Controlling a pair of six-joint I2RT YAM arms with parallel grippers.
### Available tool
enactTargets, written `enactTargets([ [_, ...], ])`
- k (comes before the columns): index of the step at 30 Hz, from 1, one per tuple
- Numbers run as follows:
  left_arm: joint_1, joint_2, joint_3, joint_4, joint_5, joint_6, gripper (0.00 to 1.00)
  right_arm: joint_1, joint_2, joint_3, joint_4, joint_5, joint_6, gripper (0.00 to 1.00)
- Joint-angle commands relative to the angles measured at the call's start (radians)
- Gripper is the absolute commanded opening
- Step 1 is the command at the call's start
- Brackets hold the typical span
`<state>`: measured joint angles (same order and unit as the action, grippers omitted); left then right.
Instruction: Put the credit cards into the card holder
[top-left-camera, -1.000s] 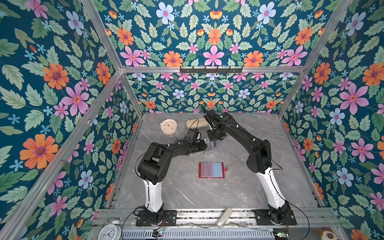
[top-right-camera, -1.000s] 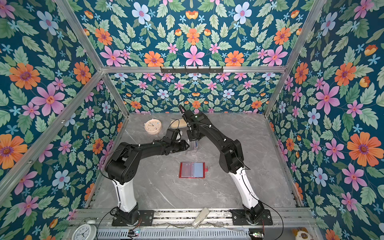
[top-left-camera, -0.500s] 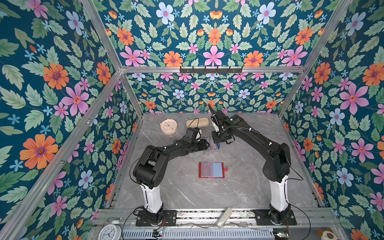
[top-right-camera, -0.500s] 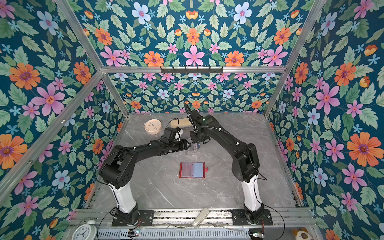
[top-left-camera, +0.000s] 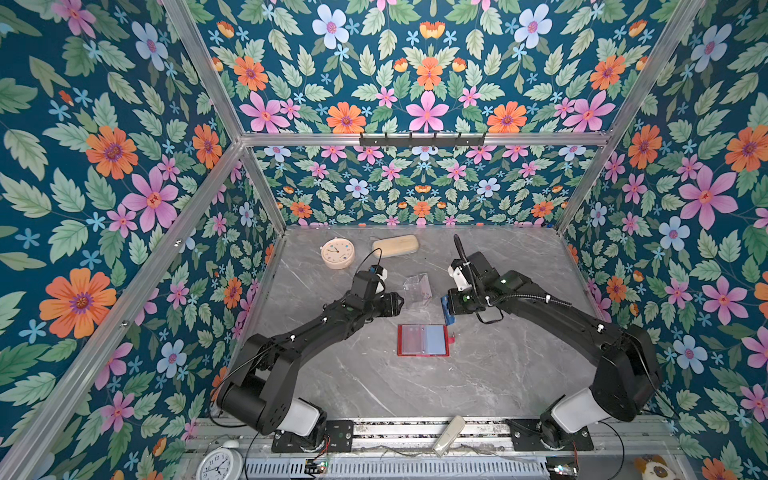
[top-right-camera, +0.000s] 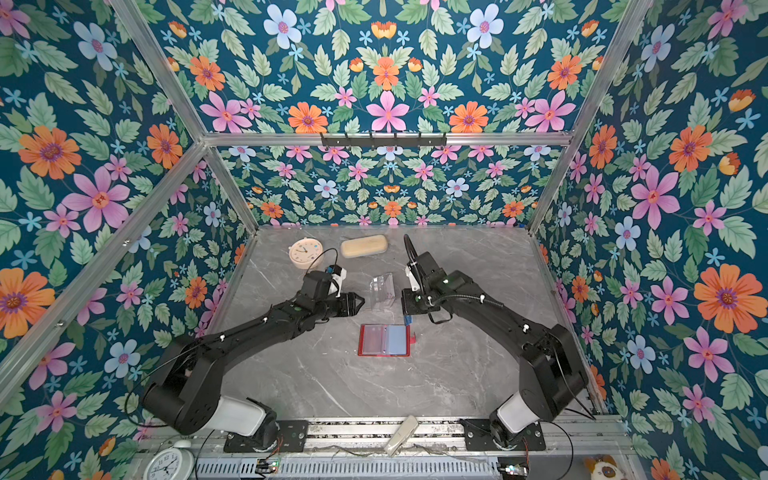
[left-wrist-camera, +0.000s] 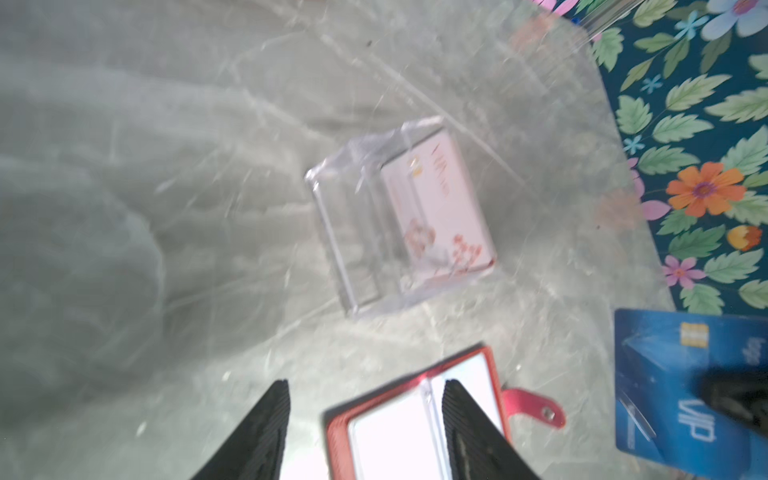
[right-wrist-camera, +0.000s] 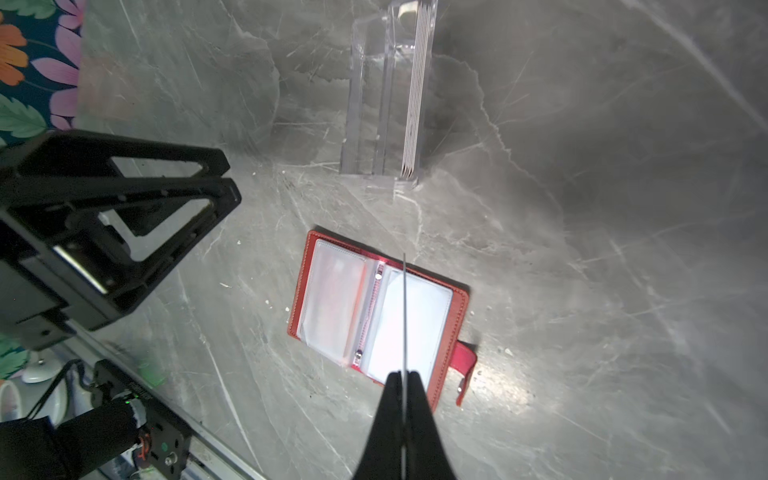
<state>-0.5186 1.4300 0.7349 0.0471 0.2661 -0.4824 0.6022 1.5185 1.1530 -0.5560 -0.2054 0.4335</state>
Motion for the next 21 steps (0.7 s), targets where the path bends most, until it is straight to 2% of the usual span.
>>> enactTargets([
  [1,-0.018,-0.047,-0.066,0.009,-0.022,-0.023,0.62,0.001,-0.035,-0.093,0.154,-0.092,0.064,0.0],
  [11,-0.096,-0.115,-0.239,0.07,-0.015,-0.084,0.58,0.01,-0.034,-0.297,0.365,-0.222,0.148,0.0],
  [19,-0.1,-0.081,-0.282,0.134,0.039,-0.118,0.39,0.031,0.045,-0.313,0.472,-0.275,0.194,0.0],
  [21,-0.101,-0.073,-0.282,0.14,0.037,-0.125,0.38,0.034,0.056,-0.312,0.481,-0.272,0.198,0.0],
])
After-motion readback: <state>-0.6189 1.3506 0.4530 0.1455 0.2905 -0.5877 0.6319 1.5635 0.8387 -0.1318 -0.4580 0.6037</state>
